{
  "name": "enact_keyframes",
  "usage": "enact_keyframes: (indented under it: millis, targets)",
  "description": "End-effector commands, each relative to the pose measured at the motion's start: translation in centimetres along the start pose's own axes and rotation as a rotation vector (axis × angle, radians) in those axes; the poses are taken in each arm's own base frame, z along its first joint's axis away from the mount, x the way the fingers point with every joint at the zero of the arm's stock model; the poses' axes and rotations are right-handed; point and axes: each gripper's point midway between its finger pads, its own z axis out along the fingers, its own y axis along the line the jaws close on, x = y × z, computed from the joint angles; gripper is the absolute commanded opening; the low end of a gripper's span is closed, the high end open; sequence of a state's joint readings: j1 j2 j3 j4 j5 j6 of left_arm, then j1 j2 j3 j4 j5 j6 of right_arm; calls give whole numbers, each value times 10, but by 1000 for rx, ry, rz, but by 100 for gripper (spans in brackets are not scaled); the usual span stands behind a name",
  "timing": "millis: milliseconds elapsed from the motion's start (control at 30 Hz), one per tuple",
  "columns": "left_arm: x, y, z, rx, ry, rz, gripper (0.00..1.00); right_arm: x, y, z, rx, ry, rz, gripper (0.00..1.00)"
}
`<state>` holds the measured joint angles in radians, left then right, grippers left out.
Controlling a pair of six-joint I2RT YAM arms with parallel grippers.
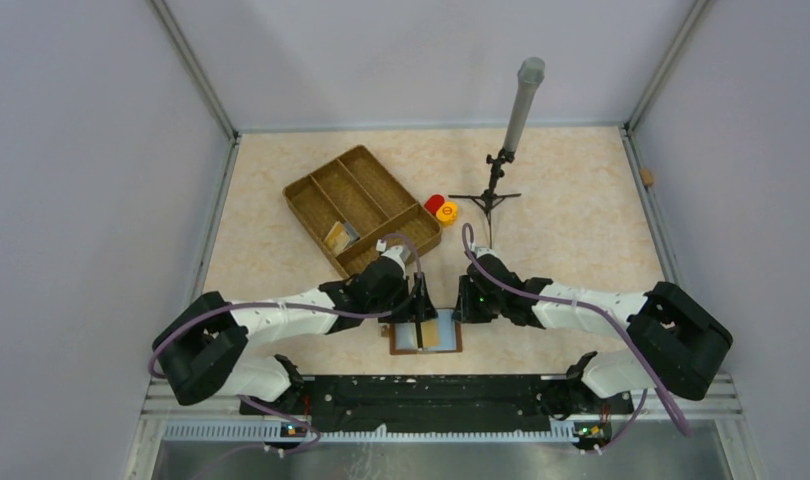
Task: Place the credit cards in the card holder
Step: Insert the credit card into the card holder.
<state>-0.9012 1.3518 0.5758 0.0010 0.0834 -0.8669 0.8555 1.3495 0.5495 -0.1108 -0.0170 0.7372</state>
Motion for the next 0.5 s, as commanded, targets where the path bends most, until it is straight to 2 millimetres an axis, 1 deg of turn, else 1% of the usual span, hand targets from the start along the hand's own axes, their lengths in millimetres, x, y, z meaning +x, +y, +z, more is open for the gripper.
enact_keyframes:
  millis: [0, 67, 200, 267, 300, 367, 467]
  targets:
    - [-10, 4, -12, -37, -63, -15, 82, 0, 7, 1, -25, -7, -4, 25]
    - [-14, 8, -14, -56, -87, -13, 82, 0, 7, 1, -25, -7, -4, 25]
    - [-11, 8, -14, -46, -84, -9, 83, 0, 6, 1, -24, -6, -2, 25]
    - [-11, 6, -12, -28, -87, -23, 83, 0, 7, 1, -23, -6, -1, 25]
    - [-5, 4, -11, -9, -59, -30, 83, 0, 7, 1, -24, -7, -1, 25]
    - [-5, -3, -6, 24, -52, -37, 83, 0, 6, 1, -23, -8, 0, 25]
    - [-1, -2, 1, 21, -27, -49, 83, 0, 6, 0, -21, -6, -1, 25]
